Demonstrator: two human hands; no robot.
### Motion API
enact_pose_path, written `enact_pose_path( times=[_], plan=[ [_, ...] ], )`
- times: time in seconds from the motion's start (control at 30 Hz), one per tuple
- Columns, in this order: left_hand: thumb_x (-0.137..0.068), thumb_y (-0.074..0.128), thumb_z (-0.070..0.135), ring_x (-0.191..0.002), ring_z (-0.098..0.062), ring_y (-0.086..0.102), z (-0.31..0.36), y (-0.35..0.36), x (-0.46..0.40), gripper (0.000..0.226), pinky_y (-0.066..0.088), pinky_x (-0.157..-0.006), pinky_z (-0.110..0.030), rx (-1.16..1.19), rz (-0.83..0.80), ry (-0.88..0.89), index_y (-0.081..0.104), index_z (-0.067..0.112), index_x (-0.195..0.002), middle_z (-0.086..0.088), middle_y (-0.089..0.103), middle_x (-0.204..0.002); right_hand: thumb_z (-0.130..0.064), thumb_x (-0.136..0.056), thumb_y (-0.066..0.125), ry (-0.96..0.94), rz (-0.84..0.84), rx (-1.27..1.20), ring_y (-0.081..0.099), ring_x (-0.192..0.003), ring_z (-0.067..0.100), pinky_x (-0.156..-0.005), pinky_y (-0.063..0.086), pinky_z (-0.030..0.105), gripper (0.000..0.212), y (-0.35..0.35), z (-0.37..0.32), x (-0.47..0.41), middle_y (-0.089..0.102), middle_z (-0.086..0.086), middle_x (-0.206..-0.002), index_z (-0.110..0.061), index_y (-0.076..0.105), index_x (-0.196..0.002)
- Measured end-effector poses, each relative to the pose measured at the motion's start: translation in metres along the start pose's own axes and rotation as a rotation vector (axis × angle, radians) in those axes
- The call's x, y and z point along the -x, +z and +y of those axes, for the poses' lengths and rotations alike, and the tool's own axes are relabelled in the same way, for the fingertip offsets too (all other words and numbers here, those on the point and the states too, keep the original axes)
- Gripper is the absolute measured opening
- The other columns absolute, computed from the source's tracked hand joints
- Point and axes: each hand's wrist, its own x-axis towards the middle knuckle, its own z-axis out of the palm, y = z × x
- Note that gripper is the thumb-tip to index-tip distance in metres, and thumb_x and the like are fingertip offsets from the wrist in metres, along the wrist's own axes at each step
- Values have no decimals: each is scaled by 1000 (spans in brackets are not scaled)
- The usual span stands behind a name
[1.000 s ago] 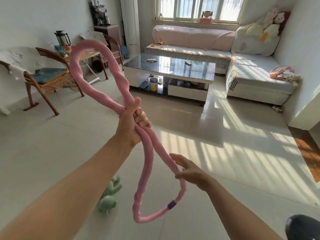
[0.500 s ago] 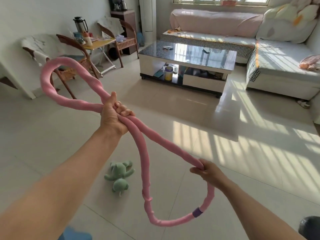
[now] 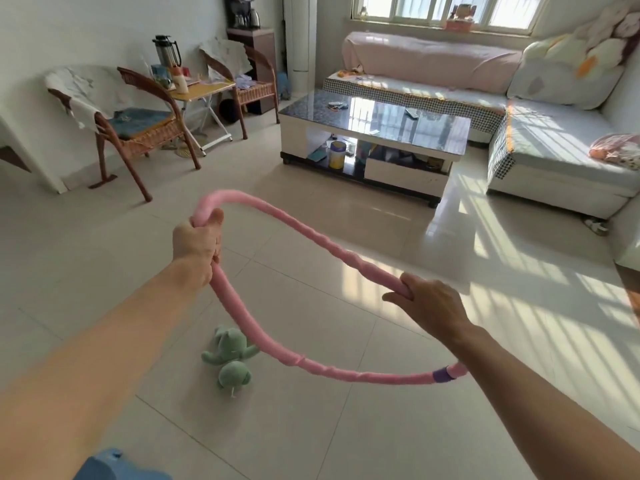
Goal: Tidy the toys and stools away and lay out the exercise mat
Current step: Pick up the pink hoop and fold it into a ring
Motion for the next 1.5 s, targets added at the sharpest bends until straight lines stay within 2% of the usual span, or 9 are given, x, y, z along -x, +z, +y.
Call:
enact_pose_path(
  times=[0.17, 0.33, 0.57, 0.73, 0.9, 1.0, 1.2, 1.33, 1.5],
  plan=[
    [-88, 62, 27, -43, -17, 35, -16, 2, 14, 17, 28, -40, -24, -489, -231, 219, 60, 13, -79, 0, 40, -50, -45, -79, 67, -172, 154, -65, 47, -48, 11, -58, 42, 27, 38, -44, 13, -6, 44, -14, -48, -9, 56, -73],
    [-86, 65, 22, -49, -10, 39, -17, 13, 19, 13, 31, -48, -22, -643, -388, 320, 67, 10, -91, 7, 46, -53, -60, -66, 63, -364, 210, -290, 49, -52, 5, -51, 38, 23, 38, -71, -6, 7, 47, -19, -51, -24, 53, -73],
    [-76, 66, 12, -56, -13, 55, 6, 35, 46, 19, 45, -52, -19, -273, -942, 160, 66, 6, -94, 2, 61, -59, -48, -79, 59, -676, 362, -516, 52, -57, 14, -50, 45, 29, 42, -82, -75, -9, 53, -8, -71, -6, 66, -80],
    [-68, 62, 68, -44, -13, 53, 14, 50, 65, 66, 48, -47, -22, -155, -1349, -84, 56, 2, -76, -2, 56, -53, -33, -79, 57, -434, 458, -759, 54, -65, 14, -60, 47, 31, 30, -76, -86, -31, 60, 5, -72, -4, 64, -80],
    [-45, 54, 88, -49, -15, 47, 31, 30, 62, 89, 46, -48, -23, -82, -1266, -147, 58, 3, -73, -6, 52, -58, -36, -80, 60, -310, 447, -718, 51, -61, 5, -59, 42, 19, 25, -80, -59, -32, 56, -12, -65, -11, 63, -79],
    [-46, 56, 86, -50, -12, 47, 38, 33, 70, 88, 46, -51, -21, -156, -1310, -47, 55, 3, -74, -3, 51, -59, -31, -84, 62, -234, 432, -714, 52, -60, 10, -60, 44, 24, 22, -76, -55, -32, 60, -3, -66, -9, 64, -80],
    [-74, 73, 20, -41, -7, 41, 40, 47, 87, 19, 36, -40, -14, -264, -1023, 25, 59, 8, -70, 1, 48, -53, -31, -83, 64, 112, 441, -873, 49, -61, 5, -59, 40, 13, 20, -71, -46, -34, 58, -1, -67, -12, 64, -77],
    [-80, 69, 17, -29, -4, 32, 52, 54, 85, 21, 26, -31, -14, -229, -732, 53, 58, 9, -64, 6, 46, -38, -37, -73, 69, 113, 222, -918, 55, -57, 14, -60, 49, 36, 34, -51, -31, -22, 61, 11, -65, -4, 66, -78],
    [-82, 67, 20, -26, -5, 30, 58, 62, 80, 28, 25, -31, -13, -157, -590, -25, 52, 11, -61, 6, 41, -33, -32, -78, 70, 278, -239, -907, 55, -57, 16, -63, 47, 32, 26, 12, -1, 3, 57, 3, -58, -10, 60, -68]
  ],
)
